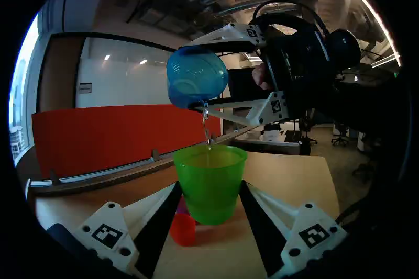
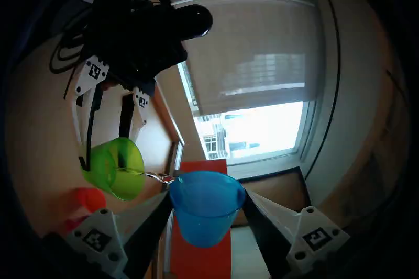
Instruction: Pour water
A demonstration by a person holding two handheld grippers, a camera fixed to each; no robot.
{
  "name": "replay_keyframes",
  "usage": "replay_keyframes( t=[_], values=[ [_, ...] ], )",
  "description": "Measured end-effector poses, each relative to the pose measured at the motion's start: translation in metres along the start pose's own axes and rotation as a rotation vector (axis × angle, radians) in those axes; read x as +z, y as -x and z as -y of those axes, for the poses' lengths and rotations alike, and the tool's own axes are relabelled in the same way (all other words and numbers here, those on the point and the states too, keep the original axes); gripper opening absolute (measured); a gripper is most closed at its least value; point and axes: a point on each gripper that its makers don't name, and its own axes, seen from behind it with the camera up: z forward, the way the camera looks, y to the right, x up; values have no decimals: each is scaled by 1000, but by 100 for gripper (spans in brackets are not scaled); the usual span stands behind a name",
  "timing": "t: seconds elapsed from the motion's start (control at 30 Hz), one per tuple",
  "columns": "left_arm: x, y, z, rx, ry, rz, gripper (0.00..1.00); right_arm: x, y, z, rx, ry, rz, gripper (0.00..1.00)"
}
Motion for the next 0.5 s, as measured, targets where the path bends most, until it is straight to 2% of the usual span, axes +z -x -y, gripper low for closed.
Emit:
replay_keyframes(
  t=[0.5],
  values=[
    [0, -2, 0, 1, -1, -4, 79, 1, -1, -3, -44, 9, 3, 91]
  ],
)
